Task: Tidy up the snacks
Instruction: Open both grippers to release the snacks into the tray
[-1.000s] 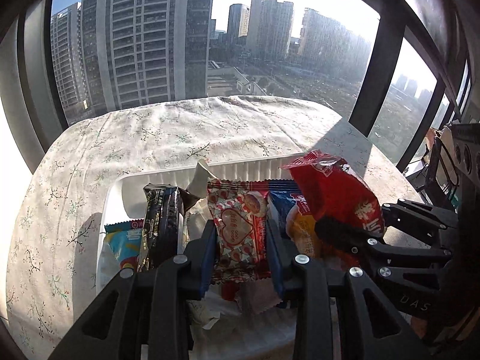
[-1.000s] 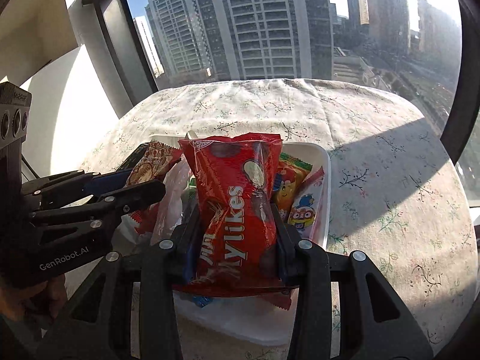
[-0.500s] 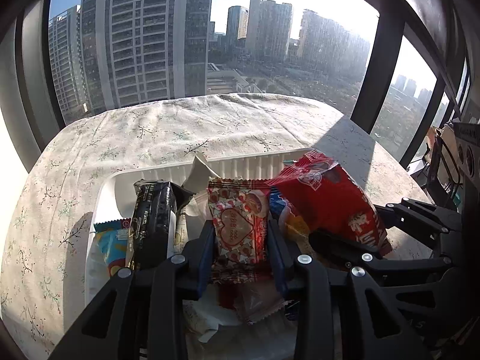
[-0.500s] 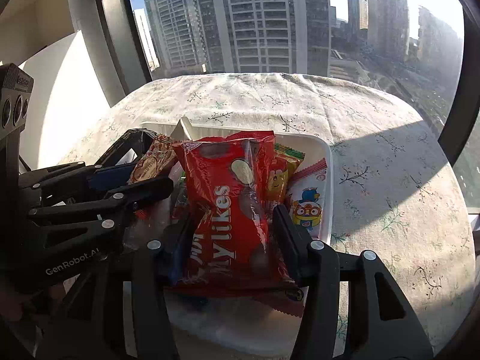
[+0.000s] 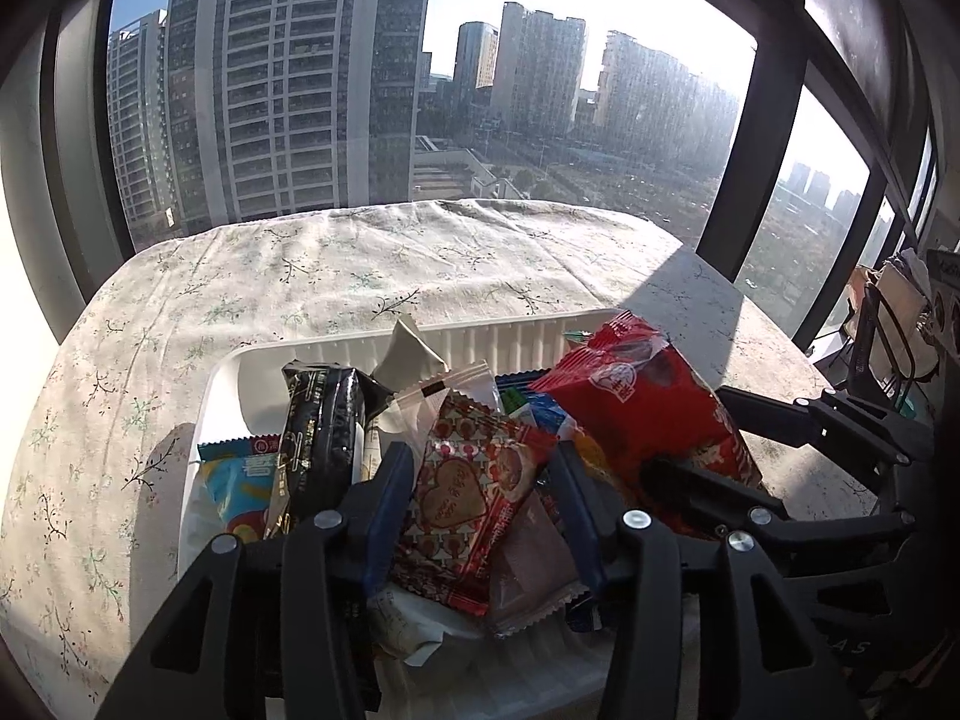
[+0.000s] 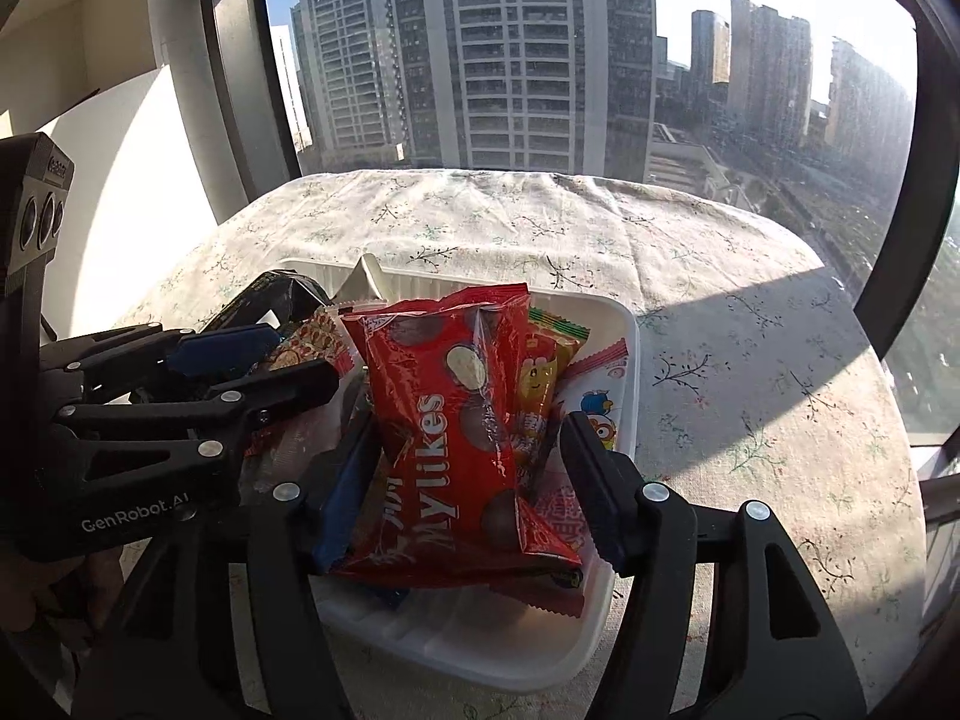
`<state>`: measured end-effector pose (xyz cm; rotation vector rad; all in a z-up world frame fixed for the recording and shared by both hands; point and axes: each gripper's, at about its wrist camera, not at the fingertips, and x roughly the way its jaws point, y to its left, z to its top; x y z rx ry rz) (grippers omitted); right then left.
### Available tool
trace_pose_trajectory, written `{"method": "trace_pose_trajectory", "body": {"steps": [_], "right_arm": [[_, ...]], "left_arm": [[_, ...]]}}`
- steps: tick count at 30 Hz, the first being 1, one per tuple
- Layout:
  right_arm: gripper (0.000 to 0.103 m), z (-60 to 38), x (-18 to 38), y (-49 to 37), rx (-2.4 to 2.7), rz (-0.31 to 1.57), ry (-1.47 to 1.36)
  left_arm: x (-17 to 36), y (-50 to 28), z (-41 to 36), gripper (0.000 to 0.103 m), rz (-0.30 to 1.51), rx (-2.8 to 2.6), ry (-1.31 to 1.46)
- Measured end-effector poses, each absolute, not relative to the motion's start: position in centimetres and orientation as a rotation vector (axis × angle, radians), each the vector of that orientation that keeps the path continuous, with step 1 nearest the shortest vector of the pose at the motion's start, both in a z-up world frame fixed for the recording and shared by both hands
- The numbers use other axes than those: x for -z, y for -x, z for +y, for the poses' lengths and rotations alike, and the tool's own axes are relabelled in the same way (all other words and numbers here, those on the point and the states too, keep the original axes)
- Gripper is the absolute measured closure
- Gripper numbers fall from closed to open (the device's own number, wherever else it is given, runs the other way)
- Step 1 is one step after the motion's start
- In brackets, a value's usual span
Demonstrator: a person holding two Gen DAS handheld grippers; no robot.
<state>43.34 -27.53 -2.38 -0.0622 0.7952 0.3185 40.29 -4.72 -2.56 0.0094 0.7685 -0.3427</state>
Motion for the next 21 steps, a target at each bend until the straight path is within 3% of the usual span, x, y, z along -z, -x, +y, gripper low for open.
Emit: {"method": "trace_pose_trajectory", "body": {"steps": [7, 15, 21], "right_arm": [[0.044, -28.2, 0.8, -42.5, -0.311, 0.722, 0.046], [0.066, -28.1, 0.8, -42.5, -0.300, 0.715, 0.067], [0.070, -27.7, 2.0, -43.0, -0.284, 0.742, 0.100]], "left_arm": [[2.3, -40.0, -4.8, 0.052, 0.753, 0.348, -0.005], [2.5, -39.7, -5.0, 0.052, 0.747, 0.346, -0.012], [2.8, -39.7, -5.2, 0.052, 0.751, 0.349, -0.018]]}}
